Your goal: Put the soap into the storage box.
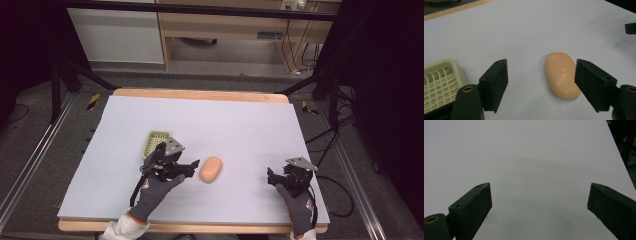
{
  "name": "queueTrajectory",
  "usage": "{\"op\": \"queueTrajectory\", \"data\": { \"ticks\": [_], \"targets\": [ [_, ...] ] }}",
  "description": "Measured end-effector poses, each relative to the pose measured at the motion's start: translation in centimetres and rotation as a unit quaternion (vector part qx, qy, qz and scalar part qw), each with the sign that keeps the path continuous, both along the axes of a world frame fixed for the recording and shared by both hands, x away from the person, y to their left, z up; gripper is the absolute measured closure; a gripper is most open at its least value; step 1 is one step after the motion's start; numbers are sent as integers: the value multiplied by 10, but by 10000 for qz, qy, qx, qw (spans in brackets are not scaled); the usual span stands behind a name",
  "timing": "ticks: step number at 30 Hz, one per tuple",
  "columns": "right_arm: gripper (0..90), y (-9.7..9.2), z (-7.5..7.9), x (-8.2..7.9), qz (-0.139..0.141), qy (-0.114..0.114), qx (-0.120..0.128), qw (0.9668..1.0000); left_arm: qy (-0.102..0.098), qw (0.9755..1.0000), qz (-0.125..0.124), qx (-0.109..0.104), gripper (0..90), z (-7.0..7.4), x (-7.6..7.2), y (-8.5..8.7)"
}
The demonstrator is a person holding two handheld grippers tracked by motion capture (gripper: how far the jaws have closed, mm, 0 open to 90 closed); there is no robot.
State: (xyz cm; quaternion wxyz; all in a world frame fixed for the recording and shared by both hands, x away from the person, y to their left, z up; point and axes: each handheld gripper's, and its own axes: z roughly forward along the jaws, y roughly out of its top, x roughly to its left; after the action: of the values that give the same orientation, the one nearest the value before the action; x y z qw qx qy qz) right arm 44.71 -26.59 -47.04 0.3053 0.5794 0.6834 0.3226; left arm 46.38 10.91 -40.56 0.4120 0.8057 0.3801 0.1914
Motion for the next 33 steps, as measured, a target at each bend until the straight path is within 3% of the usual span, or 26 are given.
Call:
{"op": "queueTrajectory", "data": {
  "ticks": [11,33],
  "targets": [
    [59,-2,0,0,-33,11,33,10000,42,9998,-120,143,246,-1,3,-20],
    [56,2,1,2,127,-8,3,9999,314,9984,-255,406,211,-23,12,-47]
  ]
}}
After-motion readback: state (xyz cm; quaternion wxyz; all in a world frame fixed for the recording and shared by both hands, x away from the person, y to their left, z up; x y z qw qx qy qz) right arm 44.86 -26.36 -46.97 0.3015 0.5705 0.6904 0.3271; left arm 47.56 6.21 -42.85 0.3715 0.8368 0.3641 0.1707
